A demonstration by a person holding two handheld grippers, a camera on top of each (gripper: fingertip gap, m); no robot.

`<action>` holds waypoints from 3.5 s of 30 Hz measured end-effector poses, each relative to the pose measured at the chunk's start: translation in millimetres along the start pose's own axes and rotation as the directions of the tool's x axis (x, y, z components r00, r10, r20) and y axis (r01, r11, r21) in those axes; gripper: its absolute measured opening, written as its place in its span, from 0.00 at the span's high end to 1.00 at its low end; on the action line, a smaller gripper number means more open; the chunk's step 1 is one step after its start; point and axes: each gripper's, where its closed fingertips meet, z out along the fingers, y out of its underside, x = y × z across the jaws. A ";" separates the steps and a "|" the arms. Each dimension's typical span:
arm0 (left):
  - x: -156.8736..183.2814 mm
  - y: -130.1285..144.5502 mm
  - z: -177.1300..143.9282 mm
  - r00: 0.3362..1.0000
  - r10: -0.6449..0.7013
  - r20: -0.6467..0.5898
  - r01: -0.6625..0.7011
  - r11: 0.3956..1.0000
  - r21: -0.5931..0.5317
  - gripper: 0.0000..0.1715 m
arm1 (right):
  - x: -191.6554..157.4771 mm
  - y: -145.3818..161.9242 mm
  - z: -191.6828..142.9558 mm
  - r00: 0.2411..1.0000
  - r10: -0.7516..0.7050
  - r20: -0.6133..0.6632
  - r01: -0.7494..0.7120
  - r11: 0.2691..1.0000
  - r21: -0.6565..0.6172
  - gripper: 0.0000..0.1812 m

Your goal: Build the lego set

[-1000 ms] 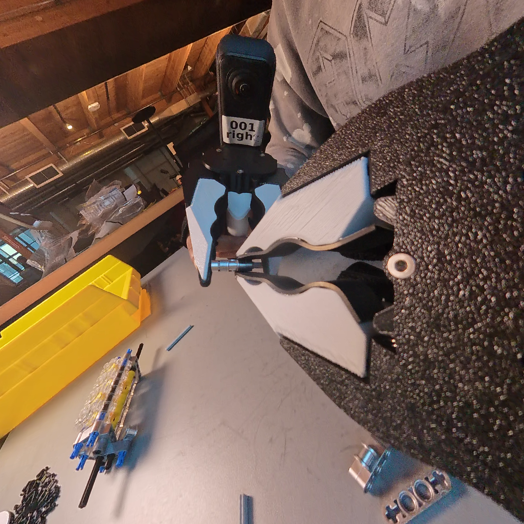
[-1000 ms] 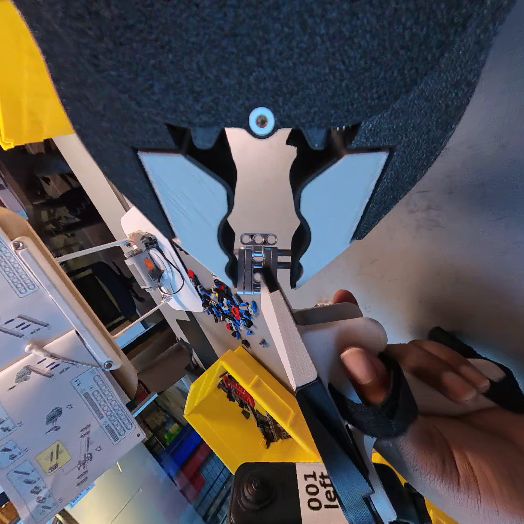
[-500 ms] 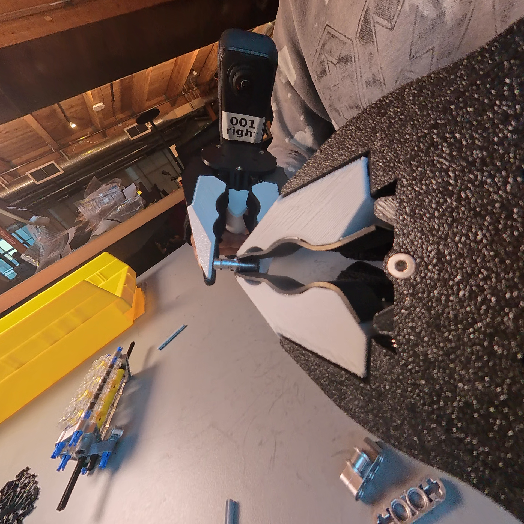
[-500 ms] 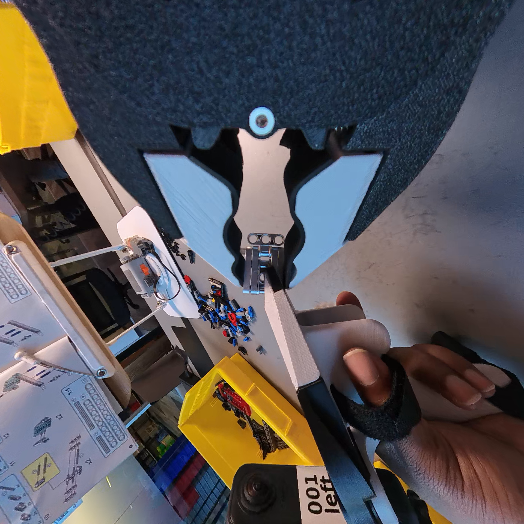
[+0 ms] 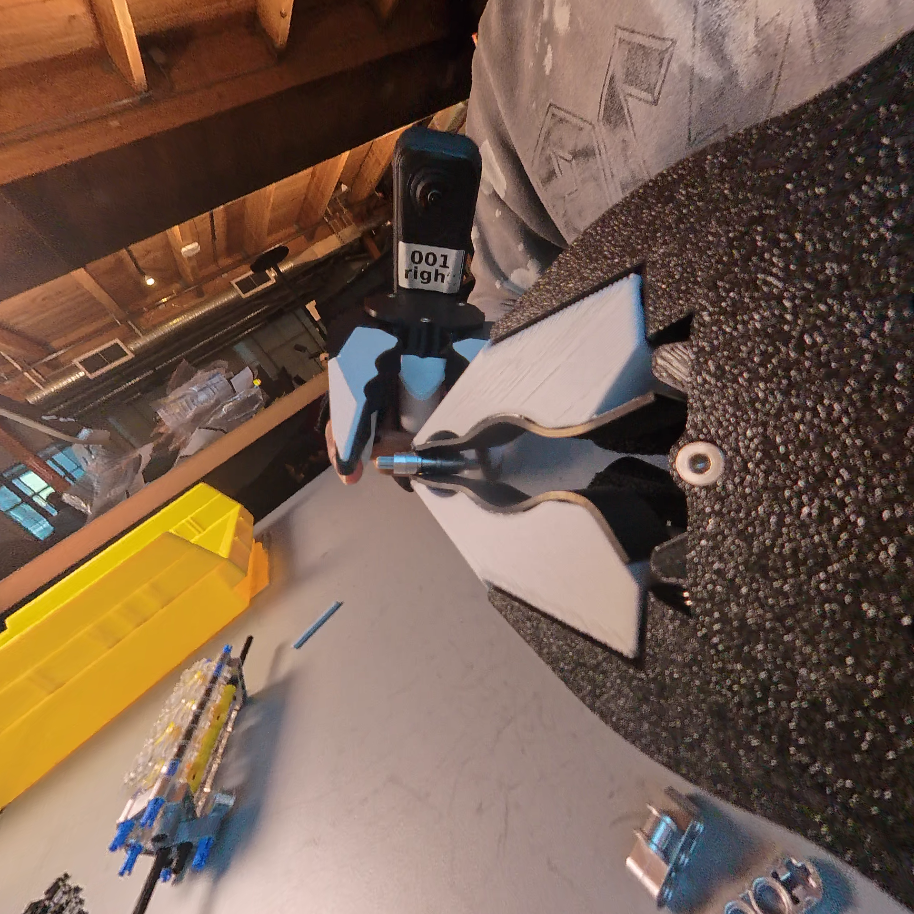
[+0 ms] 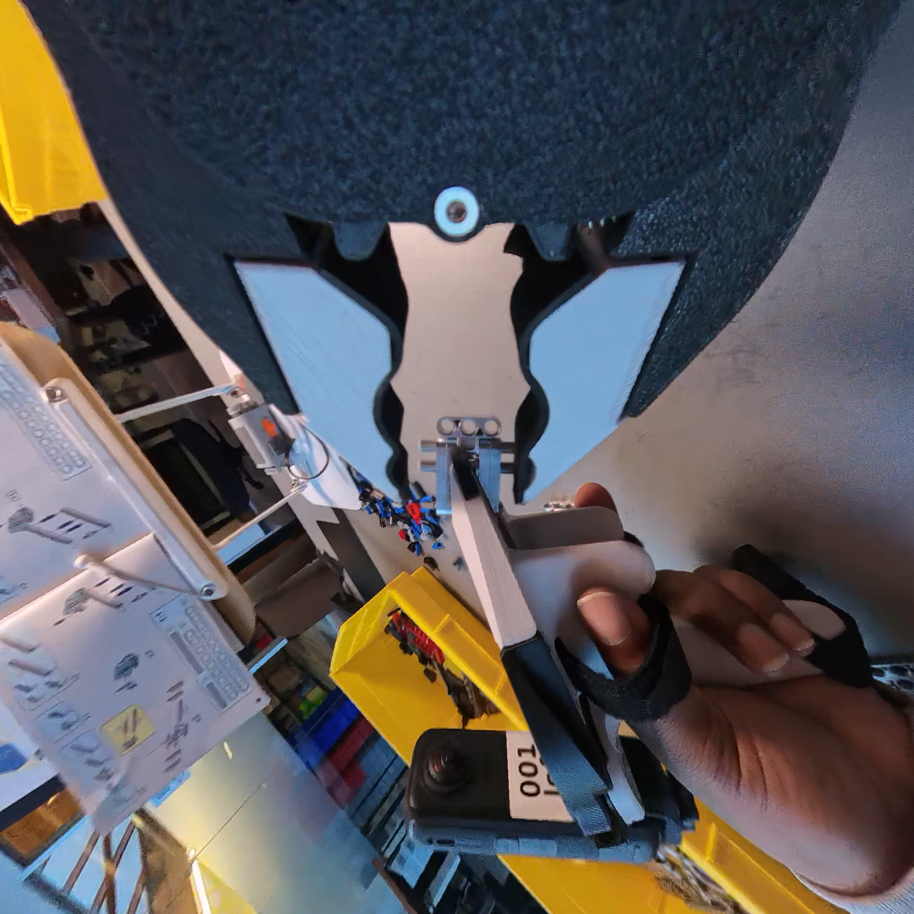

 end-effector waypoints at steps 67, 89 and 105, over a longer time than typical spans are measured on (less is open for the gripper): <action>-7.9 -8.3 -0.8 0.990 -0.135 -0.033 0.137 0.988 0.073 0.96 | 5.2 9.6 -0.5 0.980 0.198 0.023 -0.196 0.979 -0.062 0.73; -12.6 -3.8 1.3 0.997 -0.069 0.030 0.067 0.995 0.069 0.97 | 5.9 20.9 -2.5 0.992 0.122 0.043 -0.117 0.987 -0.111 0.87; -9.5 -4.6 1.6 0.999 -0.032 0.039 0.029 0.997 0.069 0.96 | 8.6 16.4 -2.7 0.995 0.102 0.021 -0.099 0.989 -0.110 0.88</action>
